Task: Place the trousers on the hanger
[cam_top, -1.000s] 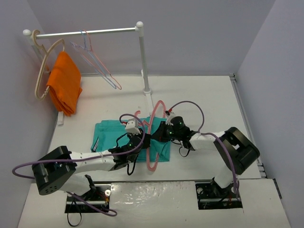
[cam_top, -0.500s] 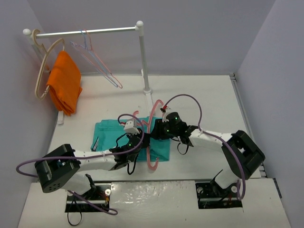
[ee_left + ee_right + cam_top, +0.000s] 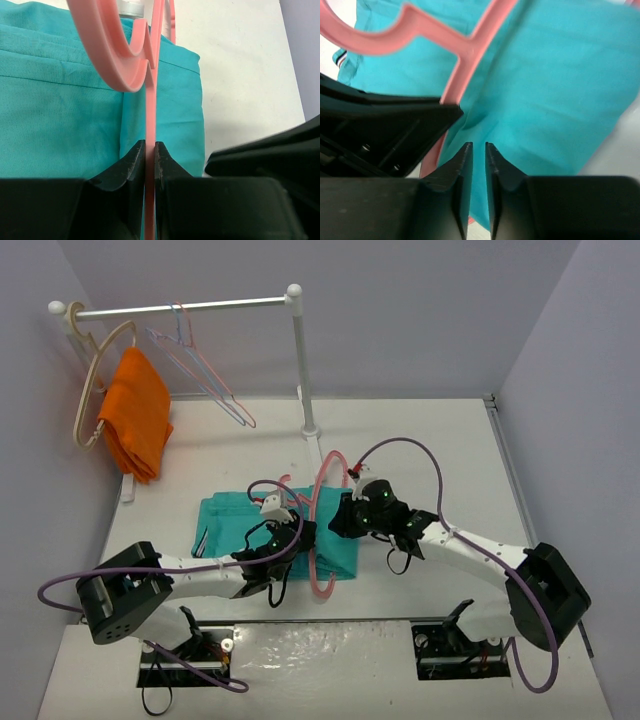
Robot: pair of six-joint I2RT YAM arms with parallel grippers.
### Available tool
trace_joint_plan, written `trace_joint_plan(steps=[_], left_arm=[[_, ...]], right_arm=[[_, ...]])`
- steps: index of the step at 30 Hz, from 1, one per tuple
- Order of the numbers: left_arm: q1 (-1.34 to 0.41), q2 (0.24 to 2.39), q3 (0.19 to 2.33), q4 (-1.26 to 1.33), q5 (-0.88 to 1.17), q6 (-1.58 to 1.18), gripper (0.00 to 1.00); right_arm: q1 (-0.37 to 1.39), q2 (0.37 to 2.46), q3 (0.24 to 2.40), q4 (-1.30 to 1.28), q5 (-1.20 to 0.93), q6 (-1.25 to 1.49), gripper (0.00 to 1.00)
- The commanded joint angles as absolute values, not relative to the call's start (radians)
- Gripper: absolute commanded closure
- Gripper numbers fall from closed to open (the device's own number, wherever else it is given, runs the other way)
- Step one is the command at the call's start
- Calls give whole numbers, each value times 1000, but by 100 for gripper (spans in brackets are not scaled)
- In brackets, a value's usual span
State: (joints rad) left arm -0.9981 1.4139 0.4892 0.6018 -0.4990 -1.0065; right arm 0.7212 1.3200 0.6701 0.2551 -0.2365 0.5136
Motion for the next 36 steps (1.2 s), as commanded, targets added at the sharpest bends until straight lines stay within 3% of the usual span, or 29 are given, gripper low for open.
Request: trace_joint_plan(steps=[1,12,20,22,25,26,29,36], left_arm=[[-989,1407,523,649,-505,-1029,100],[-989,1416,538,655,-477,-1018,100],[-985,1376,551,590,-482,-985,100],[-984,1372,551,586,-480,-977,100],[-979,1369,562,559,-469,-960,100],[-975,1367,571,534,-457,-947,100],[-967,1348,589,494,-445,-924,100],[-963,1316,606,462,-433,-853,100]], right_arm=[[773,1330,599,396,-287,585,91],[912,1568,573,595,-270,653,95],[912,1400,719,276,-146,479,93],[906,1330,753,188,-110,433,85],[890,1253,796,109,-100,360,60],[884,1225,813,83,-98,341,57],[857,1182,836,54,-100,275,53],[749,1222,919,96,-241,69,59]])
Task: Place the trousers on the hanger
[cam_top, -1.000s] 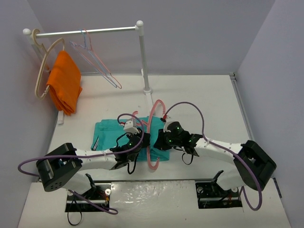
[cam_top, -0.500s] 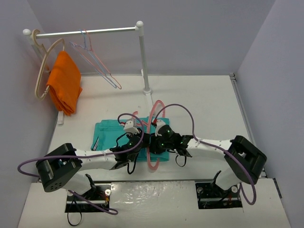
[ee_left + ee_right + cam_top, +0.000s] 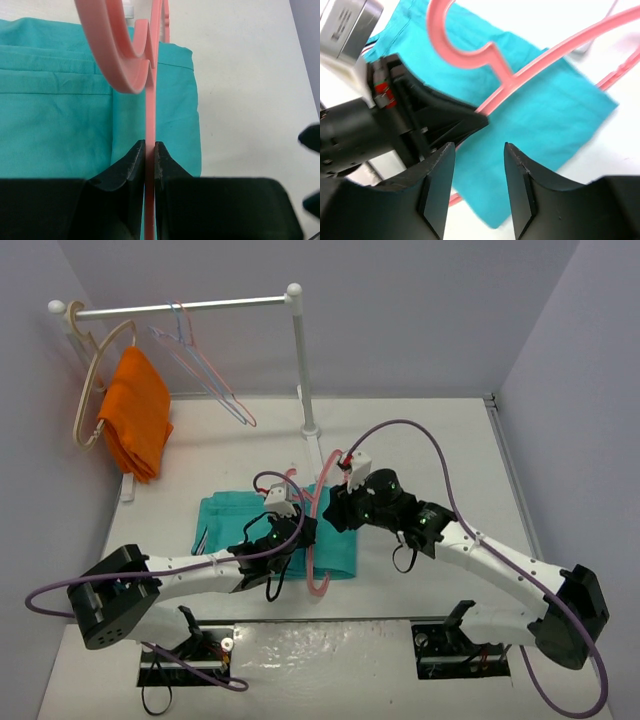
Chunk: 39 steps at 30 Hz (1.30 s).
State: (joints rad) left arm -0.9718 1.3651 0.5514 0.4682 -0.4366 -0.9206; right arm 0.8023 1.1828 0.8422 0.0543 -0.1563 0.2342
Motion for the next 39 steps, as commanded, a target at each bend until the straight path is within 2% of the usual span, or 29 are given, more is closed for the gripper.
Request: trace_joint_plan(steps=[1,8,14,22,29,33,39], left_arm=[[-962,1315,605,465,-428,-850,100],[-962,1322,617,471,-410,-832,100],[-962,1342,640,470,-400,-828,100],[-960,1352,635,490,-388,-835,100],[-959,1340,634,494,-389,-827,100],[-958,1336,620,506,-381,-830,100],[-951,1288,616,446,-366,-825,98]], right_arm=[[738,1236,927,105,-252,29,59],[680,1358,993,217,-397,-130,52],[680,1475,1011,329,-487,-161,44],[673,1582,994,452,-540,-164,44],[651,1611,946,496,-554,-159,48],[641,1613,921,517,-552,-161,56],[635,1609,928,480,-548,-196,89]])
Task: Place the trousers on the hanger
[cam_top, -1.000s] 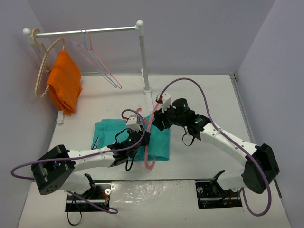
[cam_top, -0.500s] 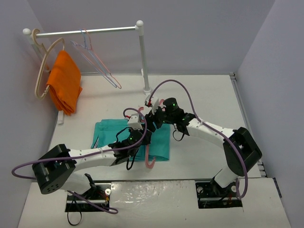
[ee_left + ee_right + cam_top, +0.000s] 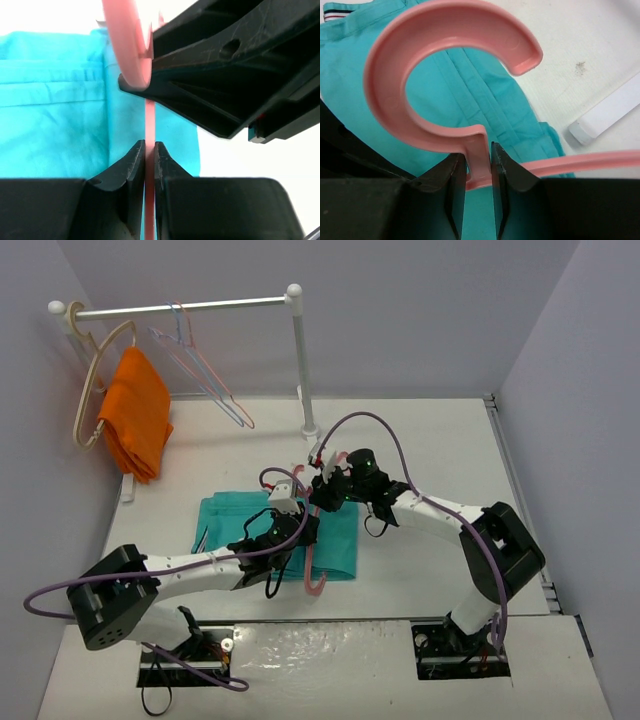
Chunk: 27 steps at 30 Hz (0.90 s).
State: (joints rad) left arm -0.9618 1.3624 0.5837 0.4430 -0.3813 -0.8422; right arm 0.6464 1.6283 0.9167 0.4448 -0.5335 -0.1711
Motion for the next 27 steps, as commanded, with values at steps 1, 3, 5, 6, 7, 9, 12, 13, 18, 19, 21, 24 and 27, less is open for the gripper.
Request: trace_joint_plan(steps=[1,3,5,6,7,9,12,13,18,19,21,24,27], left_arm=[[-951,1273,618,414,-363,-822,95],[-949,1226,626,347,-360,-828,83],[-944,1171,628,255,-347,-821,72],[-938,1148,626,212,-342,-818,68],[-934,1114,623,175,-330,-815,64],[-920,1043,611,121,-300,-807,57],[-872,957,586,60,-247,-796,49],[-855,928,576,41,-220,-796,47],[-733,921,556,45,-51,-802,47],[-719,942,561,54,-33,-805,47],[-709,1010,584,61,37,-808,46],[-705,1117,619,103,116,-815,46],[-702,1203,643,152,189,-828,47]], right_arm=[[633,1604,930,474,-548,-206,93],[626,1597,928,463,-553,-215,97],[613,1585,921,464,-578,-221,100],[603,1580,917,466,-593,-222,100],[595,1574,911,469,-609,-222,100],[586,1562,900,475,-631,-222,100],[582,1553,890,480,-660,-222,100],[581,1551,886,484,-676,-221,100],[572,1551,877,484,-745,-228,100],[571,1551,877,480,-759,-232,100],[571,1543,875,473,-797,-236,100],[570,1531,866,473,-802,-232,100],[569,1509,851,467,-800,-236,100]])
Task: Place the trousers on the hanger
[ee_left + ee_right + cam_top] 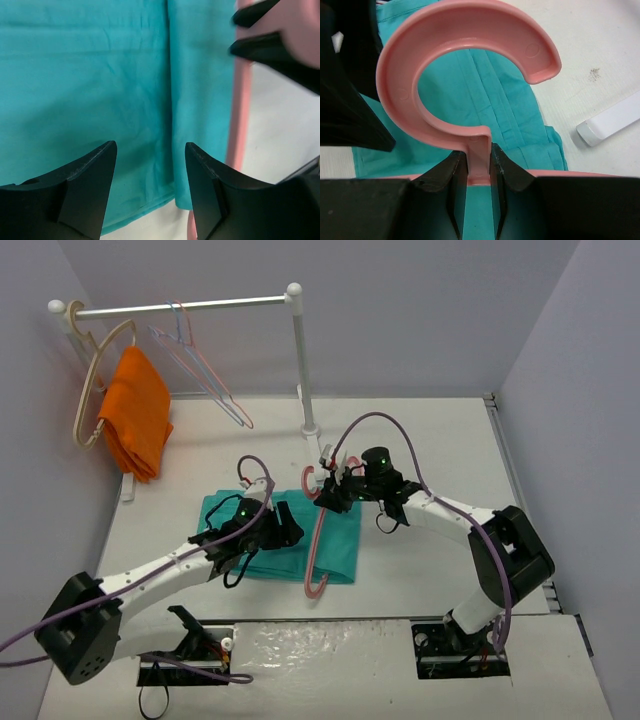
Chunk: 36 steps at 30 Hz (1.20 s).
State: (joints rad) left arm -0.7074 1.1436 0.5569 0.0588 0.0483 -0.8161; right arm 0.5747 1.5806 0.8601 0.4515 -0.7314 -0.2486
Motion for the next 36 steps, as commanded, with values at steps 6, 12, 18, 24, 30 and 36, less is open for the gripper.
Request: trace_joint_plan(steps=[6,12,18,24,30,36], left_arm=[[-696,1325,687,238,261,-861,47],[-696,1382,706,305,309,-898,47],[-696,1457,696,365,315,-948,48],[-695,1482,698,410,339,-985,68],[-681,1339,772,212,300,-915,100],[-627,1174,997,-159,255,-850,100]], right_arm=[[569,1467,833,469,-793,-227,100],[566,1444,819,492,-799,-210,100],[557,1424,789,532,-805,-186,100],[551,1398,771,544,-803,-177,100],[542,1336,755,544,-812,-160,100],[543,1244,758,560,-853,-127,100]])
